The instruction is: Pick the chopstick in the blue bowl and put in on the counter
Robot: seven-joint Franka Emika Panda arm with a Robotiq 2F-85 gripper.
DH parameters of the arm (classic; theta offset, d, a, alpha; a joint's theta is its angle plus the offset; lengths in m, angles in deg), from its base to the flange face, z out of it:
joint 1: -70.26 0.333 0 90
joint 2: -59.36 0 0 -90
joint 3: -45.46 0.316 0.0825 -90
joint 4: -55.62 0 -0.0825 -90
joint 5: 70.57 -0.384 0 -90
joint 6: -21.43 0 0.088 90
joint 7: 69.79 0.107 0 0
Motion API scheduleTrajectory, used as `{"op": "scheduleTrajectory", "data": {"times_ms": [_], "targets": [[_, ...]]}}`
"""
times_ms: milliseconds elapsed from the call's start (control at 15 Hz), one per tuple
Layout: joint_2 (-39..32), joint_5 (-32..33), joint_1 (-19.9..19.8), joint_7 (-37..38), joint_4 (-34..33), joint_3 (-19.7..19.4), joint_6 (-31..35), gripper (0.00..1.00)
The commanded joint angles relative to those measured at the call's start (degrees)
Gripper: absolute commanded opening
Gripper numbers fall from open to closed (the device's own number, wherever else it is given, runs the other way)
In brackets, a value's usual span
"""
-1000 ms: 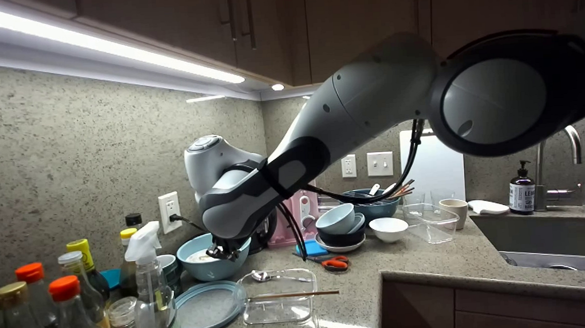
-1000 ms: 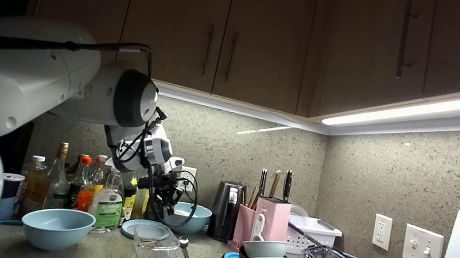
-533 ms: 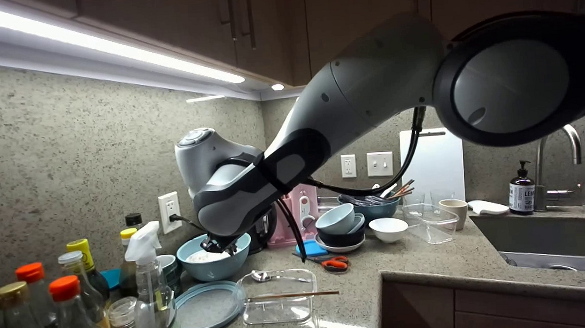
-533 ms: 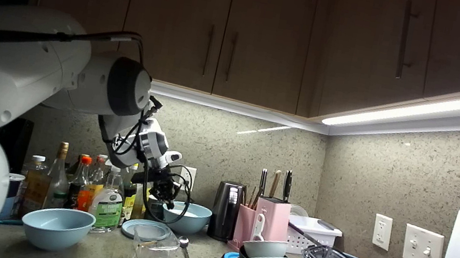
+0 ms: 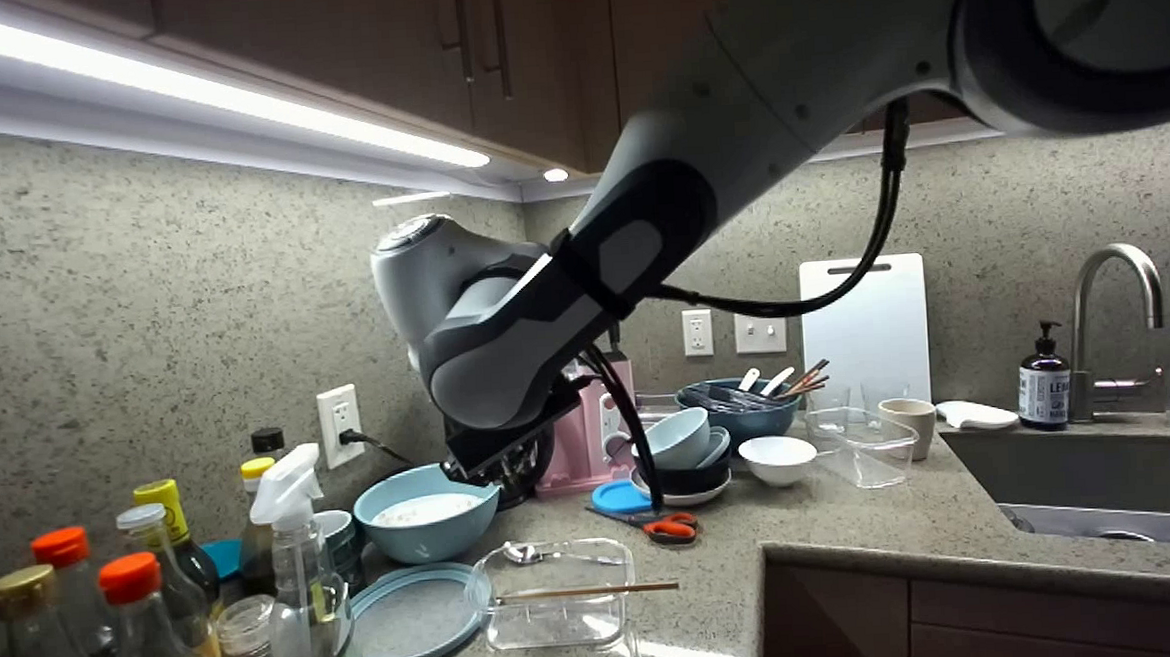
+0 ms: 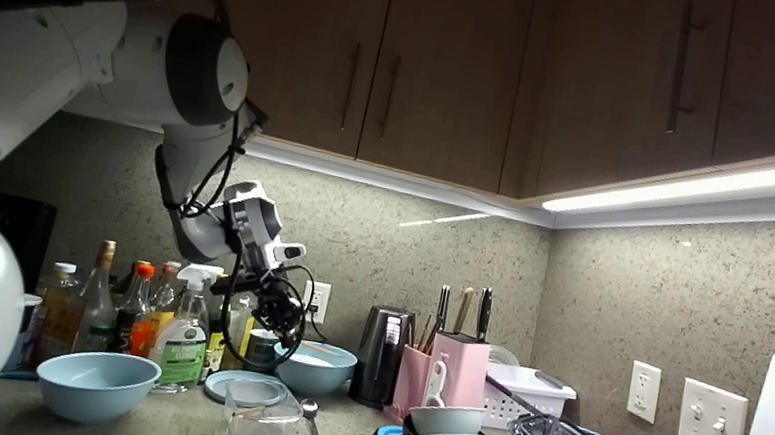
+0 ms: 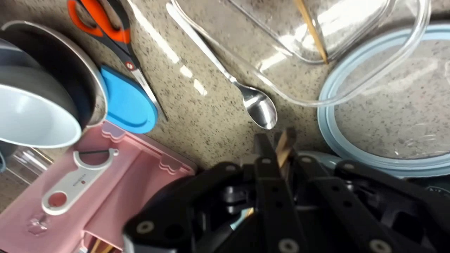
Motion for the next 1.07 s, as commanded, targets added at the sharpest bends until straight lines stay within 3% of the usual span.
{"op": "scheduleTrajectory", "data": {"times_ms": [0,67,400,533,667,1000], "targets": [[11.68,-1.72,-2.6,1.31,13.49,4.2,-1.58,0.08],[4.46,0.66,-2.62,1.21,4.67,3.91,-2.06,0.08],[9.92,0.5,-3.88,1.21,10.8,5.73,-2.22,0.07],[11.76,-3.55,-5.31,-2.86,13.79,9.42,-0.99,0.07],[12.97,-3.28,-5.09,-2.54,15.97,11.3,-1.68,0.07],[21.09,0.4,-3.65,6.07,28.2,13.01,3.23,0.08]]}}
